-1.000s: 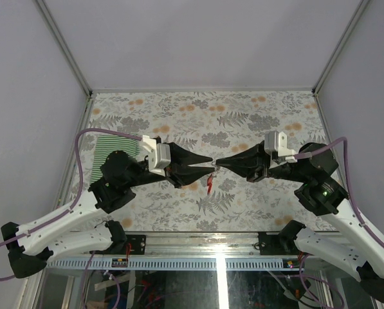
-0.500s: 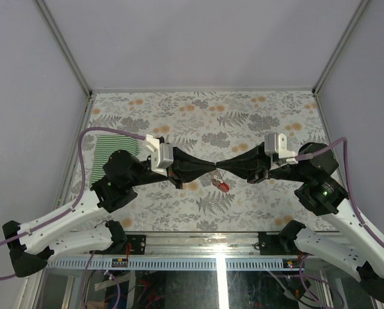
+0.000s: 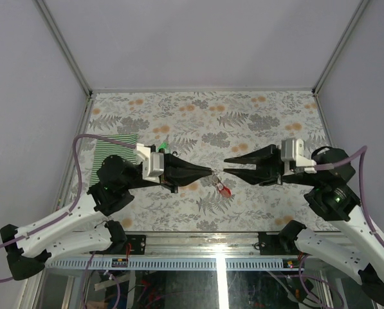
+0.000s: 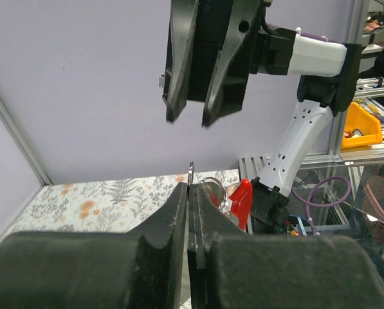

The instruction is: Put the keys on the keyring

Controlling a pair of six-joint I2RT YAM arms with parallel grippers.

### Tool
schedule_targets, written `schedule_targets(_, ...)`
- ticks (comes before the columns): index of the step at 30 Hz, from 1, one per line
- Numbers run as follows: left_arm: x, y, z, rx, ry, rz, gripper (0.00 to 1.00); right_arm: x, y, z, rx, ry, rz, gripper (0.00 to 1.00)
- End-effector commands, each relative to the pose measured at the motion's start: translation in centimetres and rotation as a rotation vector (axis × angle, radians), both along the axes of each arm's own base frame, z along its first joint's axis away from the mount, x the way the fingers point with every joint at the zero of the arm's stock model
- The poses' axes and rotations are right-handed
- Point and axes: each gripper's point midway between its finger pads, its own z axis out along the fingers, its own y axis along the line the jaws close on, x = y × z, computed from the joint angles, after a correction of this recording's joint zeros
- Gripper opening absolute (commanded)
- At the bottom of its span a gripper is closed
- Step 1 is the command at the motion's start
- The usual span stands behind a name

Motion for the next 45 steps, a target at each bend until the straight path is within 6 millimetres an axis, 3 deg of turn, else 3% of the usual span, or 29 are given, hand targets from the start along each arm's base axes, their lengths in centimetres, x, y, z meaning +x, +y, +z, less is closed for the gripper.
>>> schedule_targets(1, -2.3, 1.7, 3.3, -0.183, -0.151, -0.058, 0.00, -1.5, -2.0, 4.5, 0.132, -0.105, -0.029, 0.32)
schedule_targets(8, -4.3, 2.6, 4.0, -0.279, -0.247, -0.133, 0.00, -2.5, -2.5, 4.6, 0.202, -0.170, -0.007, 0.34)
schedule_targets(14, -4.7, 2.7, 4.1, -0.273, -0.292, -0.139, 0.00, -2.8, -2.0, 3.5, 0.132, -0.198, 0.030, 0.35)
schedule_targets(20, -2.8, 1.7, 2.7, -0.093, -0.312, -0.058, 0.00, -2.6, -1.7, 2.2, -0.024, -0.204, 0.041, 0.35)
schedule_targets(27, -0.8, 1.7, 1.5, 0.106, -0.407, 0.034, 0.00, -1.9, -1.7, 1.0, -0.086, -0.244, 0.009, 0.35)
schedule_targets(37, 0.9, 1.5, 1.7, 0.227, -0.616, 0.174, 0.00, -0.9, -1.4, 0.3, -0.068, -0.303, -0.021, 0.33)
schedule_targets(45, 0.9, 0.6, 1.7, 0.269, -0.771, 0.251, 0.00, -0.3, -0.9, -0.9, -0.048, -0.404, -0.035, 0.31)
